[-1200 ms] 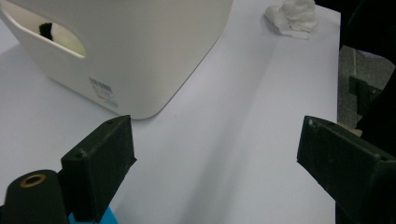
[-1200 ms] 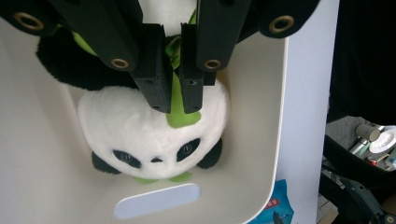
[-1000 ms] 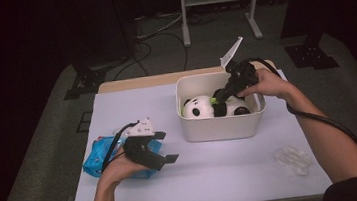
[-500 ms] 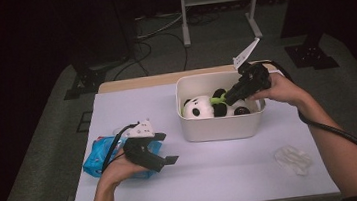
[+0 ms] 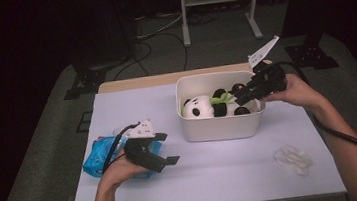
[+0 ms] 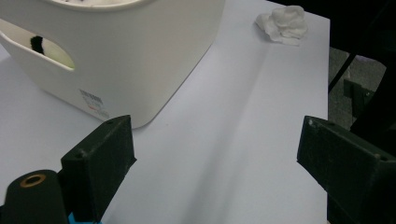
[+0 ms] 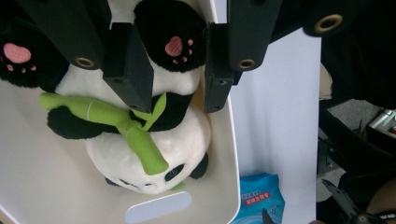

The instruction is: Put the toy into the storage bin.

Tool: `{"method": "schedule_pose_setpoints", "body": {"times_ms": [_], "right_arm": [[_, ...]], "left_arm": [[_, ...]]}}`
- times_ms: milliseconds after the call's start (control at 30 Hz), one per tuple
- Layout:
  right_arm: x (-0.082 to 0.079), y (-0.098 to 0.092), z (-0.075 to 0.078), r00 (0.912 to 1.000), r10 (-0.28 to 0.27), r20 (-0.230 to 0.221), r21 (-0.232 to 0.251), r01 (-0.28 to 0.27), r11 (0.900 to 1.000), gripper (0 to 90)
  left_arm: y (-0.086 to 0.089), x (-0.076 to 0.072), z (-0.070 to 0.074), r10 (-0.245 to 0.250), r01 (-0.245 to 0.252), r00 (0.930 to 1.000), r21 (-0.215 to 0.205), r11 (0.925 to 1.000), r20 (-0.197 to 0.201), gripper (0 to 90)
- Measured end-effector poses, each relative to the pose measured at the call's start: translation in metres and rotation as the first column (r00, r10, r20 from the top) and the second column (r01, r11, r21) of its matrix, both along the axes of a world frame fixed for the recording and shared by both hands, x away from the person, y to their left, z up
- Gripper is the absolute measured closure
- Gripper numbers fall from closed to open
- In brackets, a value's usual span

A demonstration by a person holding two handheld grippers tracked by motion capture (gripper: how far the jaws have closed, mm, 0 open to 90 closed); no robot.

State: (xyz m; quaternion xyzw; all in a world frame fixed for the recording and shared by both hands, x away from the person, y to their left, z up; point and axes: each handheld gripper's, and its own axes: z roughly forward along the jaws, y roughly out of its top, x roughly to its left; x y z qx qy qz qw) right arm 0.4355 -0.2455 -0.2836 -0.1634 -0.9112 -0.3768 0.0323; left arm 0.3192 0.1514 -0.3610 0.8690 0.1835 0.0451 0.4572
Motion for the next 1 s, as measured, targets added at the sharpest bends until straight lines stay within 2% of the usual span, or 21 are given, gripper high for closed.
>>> {"method": "schedule_pose_setpoints", "body": {"times_ms": [333, 1000], "right_arm": [[-0.010, -0.020, 0.002, 0.9992, -0.037, 0.014, 0.013, 0.037, 0.999, 59.5], [-0.031, -0.045, 0.000, 0.9956, -0.092, 0.021, 0.029, 0.091, 0.995, 55.4]], "left_arm": [[-0.003, 0.000, -0.001, -0.005, 0.005, 1.0000, -0.002, 1.0000, -0.002, 10.2], [-0.001, 0.002, -0.003, 0.011, -0.011, 0.9999, 0.000, 0.9999, -0.001, 10.2]]}}
